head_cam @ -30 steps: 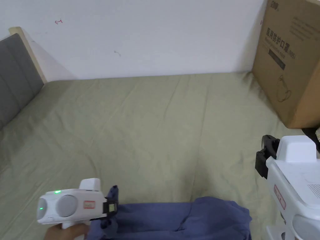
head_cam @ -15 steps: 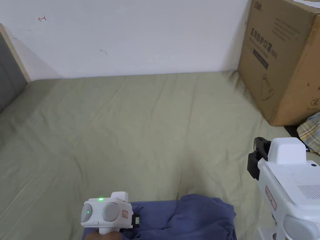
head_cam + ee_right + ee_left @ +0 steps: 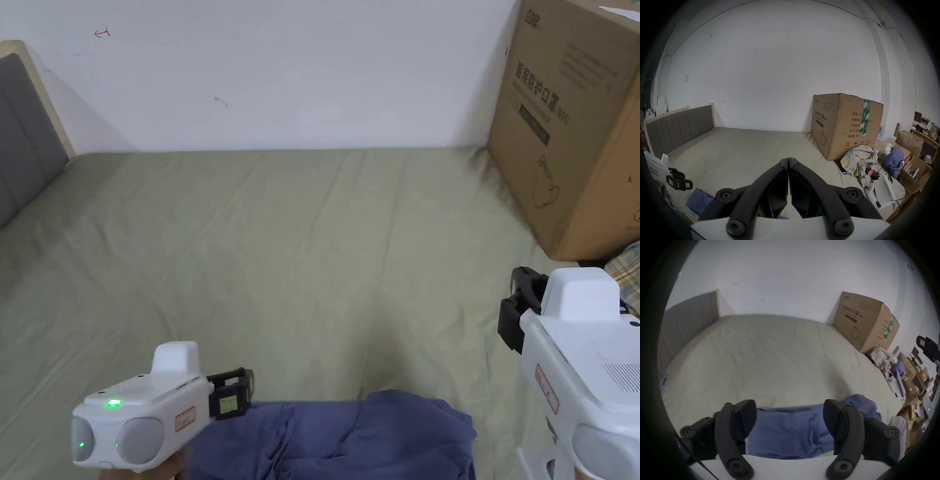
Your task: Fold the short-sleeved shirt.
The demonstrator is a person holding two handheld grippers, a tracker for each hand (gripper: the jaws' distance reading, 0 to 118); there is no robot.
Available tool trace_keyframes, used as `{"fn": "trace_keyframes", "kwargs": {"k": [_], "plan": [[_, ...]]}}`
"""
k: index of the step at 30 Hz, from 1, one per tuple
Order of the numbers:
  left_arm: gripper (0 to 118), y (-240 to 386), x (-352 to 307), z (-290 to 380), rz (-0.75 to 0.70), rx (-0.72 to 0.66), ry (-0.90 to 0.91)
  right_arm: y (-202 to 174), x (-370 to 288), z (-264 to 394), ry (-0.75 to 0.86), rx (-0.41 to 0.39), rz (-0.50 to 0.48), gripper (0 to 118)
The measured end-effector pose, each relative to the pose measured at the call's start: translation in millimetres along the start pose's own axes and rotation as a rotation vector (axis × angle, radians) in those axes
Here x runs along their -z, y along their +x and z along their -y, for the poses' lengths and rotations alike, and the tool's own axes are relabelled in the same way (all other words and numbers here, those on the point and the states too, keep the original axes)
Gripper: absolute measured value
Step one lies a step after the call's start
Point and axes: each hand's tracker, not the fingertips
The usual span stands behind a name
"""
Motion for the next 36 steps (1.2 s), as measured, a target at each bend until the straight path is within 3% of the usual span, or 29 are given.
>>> {"fn": "trace_keyframes", "kwargs": {"k": [3, 5, 6, 11, 23, 30, 36], "plan": [[60, -14.2, 8.2, 11.4, 0.005, -0.055, 0.030, 0.2, 0.1, 0.7, 0.000, 0.004, 0.004, 0], [12, -20.6, 13.3, 21.7, 0.004, -0.068, 0.055, 0.7, 0.2, 1.9, -0.005, 0.009, 0.004, 0], [3, -21.0, 16.9, 26.6, -0.003, -0.066, 0.054, 1.0, 0.3, 2.7, -0.008, 0.010, 0.005, 0], [0, -16.8, 26.9, 40.3, 0.031, -0.117, -0.008, 2.1, 0.9, 5.4, -0.022, -0.002, 0.005, 0], [0, 54.0, 82.1, 92.9, 0.107, 0.081, -0.257, 11.8, 2.2, 9.5, -0.039, 0.003, 0.020, 0], [0, 75.3, 86.7, 93.0, 0.093, 0.054, -0.233, 19.6, 2.8, 16.0, -0.056, 0.002, 0.032, 0], [0, 56.3, 77.4, 87.2, 0.100, -0.010, -0.202, 19.3, 1.1, 15.2, -0.052, -0.003, 0.029, 0]]}}
